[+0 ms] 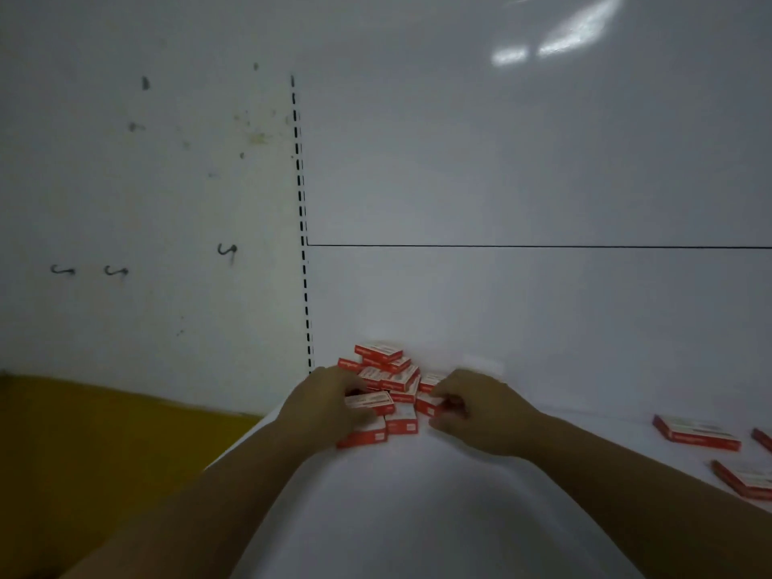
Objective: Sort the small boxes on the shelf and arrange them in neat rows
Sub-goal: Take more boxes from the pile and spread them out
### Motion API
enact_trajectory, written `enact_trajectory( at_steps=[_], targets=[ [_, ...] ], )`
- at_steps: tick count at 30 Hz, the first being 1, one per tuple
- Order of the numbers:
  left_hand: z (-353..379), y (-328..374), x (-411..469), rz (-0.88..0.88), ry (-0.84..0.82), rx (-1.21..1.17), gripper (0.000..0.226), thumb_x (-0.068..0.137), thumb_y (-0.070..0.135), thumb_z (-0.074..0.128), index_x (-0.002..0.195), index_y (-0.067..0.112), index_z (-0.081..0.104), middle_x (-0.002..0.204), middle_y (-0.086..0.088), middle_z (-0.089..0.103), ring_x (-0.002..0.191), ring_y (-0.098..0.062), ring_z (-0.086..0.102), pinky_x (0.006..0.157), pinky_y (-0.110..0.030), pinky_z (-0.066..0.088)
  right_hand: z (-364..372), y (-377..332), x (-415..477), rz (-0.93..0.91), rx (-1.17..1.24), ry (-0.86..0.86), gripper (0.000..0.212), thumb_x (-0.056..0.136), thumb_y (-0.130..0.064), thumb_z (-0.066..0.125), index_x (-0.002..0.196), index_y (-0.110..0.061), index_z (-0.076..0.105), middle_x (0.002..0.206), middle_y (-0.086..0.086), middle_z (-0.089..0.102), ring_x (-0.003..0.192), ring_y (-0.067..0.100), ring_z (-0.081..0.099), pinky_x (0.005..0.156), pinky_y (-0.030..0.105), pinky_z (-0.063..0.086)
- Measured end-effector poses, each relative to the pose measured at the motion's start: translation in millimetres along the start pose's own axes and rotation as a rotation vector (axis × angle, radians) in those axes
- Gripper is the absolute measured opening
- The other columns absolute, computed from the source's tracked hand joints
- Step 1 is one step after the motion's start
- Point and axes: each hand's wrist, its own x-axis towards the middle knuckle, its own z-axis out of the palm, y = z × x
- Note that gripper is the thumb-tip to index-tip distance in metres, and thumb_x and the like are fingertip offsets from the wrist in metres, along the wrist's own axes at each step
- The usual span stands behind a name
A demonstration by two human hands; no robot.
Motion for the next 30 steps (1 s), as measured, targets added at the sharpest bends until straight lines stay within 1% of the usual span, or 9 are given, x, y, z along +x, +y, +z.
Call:
enact_trajectory(
  at_steps=[3, 7, 11, 13, 16, 19, 22, 26, 30],
  targets=[
    [7, -16, 10, -0.001, -0.024, 0.007, 0.031, 0.075, 0.041, 0.068, 0.105, 0.031, 0.066, 0.095, 0.012, 0.067, 0.071, 0.002, 0.057, 0.058, -0.013, 0.038, 14, -10, 21, 0.033, 0.028, 0.059, 0.034, 0.084, -0.047, 0.058, 0.114, -0.032, 0.056, 0.105, -0.01, 0.054, 0.098, 0.009, 0.052, 0.082, 0.024, 0.041],
    [18, -29, 15, -0.005, -0.035, -0.043, 0.034, 0.077, 0.043, 0.065, 0.109, 0.032, 0.063, 0.088, 0.014, 0.065, 0.066, 0.006, 0.058, 0.056, -0.009, 0.038, 25, -16, 44, 0.11, 0.029, 0.107, 0.047, 0.087, -0.046, 0.054, 0.129, -0.026, 0.047, 0.122, -0.005, 0.051, 0.111, 0.013, 0.049, 0.091, 0.028, 0.04],
    [27, -32, 18, -0.01, -0.043, -0.07, 0.041, 0.081, 0.042, 0.063, 0.121, 0.033, 0.056, 0.107, 0.008, 0.067, 0.074, 0.001, 0.059, 0.062, -0.008, 0.041, 27, -20, 72, 0.179, 0.006, 0.144, 0.055, 0.087, -0.048, 0.053, 0.133, -0.02, 0.043, 0.132, 0.001, 0.049, 0.117, 0.017, 0.047, 0.098, 0.034, 0.038],
    [28, -31, 17, -0.002, -0.032, -0.083, 0.042, 0.081, 0.04, 0.063, 0.122, 0.032, 0.056, 0.11, 0.008, 0.066, 0.078, 0.0, 0.06, 0.065, -0.009, 0.044, 31, -22, 87, 0.222, 0.014, 0.15, 0.054, 0.085, -0.051, 0.054, 0.127, -0.017, 0.048, 0.125, 0.003, 0.054, 0.11, 0.019, 0.051, 0.093, 0.035, 0.041],
    [31, -31, 19, 0.033, 0.015, -0.056, 0.043, 0.079, 0.041, 0.066, 0.12, 0.032, 0.058, 0.115, 0.008, 0.064, 0.095, -0.005, 0.06, 0.083, -0.025, 0.052, 38, -28, 104, 0.286, -0.039, 0.16, 0.044, 0.08, -0.059, 0.055, 0.1, -0.02, 0.055, 0.099, 0.001, 0.061, 0.085, 0.015, 0.054, 0.077, 0.031, 0.047],
    [37, -33, 19, 0.03, 0.1, -0.056, 0.047, 0.077, 0.043, 0.068, 0.122, 0.035, 0.055, 0.119, 0.011, 0.059, 0.105, -0.006, 0.053, 0.09, -0.028, 0.048, 44, -28, 114, 0.275, -0.075, 0.151, 0.047, 0.078, -0.058, 0.058, 0.101, -0.017, 0.064, 0.096, 0.002, 0.064, 0.084, 0.016, 0.057, 0.078, 0.033, 0.05],
    [40, -37, 16, 0.056, 0.184, -0.076, 0.046, 0.075, 0.043, 0.069, 0.118, 0.036, 0.055, 0.112, 0.015, 0.056, 0.102, -0.004, 0.046, 0.085, -0.021, 0.043, 40, -23, 114, 0.26, -0.005, 0.177, 0.039, 0.076, -0.047, 0.067, 0.101, -0.018, 0.067, 0.096, 0.002, 0.066, 0.084, 0.015, 0.057, 0.074, 0.029, 0.048],
    [34, -38, 15, 0.071, 0.228, -0.069, 0.045, 0.074, 0.043, 0.07, 0.116, 0.037, 0.053, 0.098, 0.022, 0.045, 0.096, 0.001, 0.038, 0.076, -0.016, 0.036, 22, -12, 95, 0.159, 0.003, 0.254, 0.032, 0.071, -0.038, 0.074, 0.096, -0.021, 0.064, 0.096, 0.0, 0.061, 0.091, 0.019, 0.054, 0.078, 0.034, 0.046],
    [25, -33, 14, 0.094, 0.223, -0.078, 0.045, 0.072, 0.043, 0.071, 0.114, 0.037, 0.056, 0.102, 0.015, 0.055, 0.081, 0.005, 0.041, 0.062, -0.007, 0.027, -5, 0, 62, 0.058, 0.01, 0.289, 0.028, 0.073, -0.038, 0.075, 0.094, -0.022, 0.066, 0.097, -0.003, 0.063, 0.088, 0.016, 0.053, 0.076, 0.032, 0.046]
  ],
)
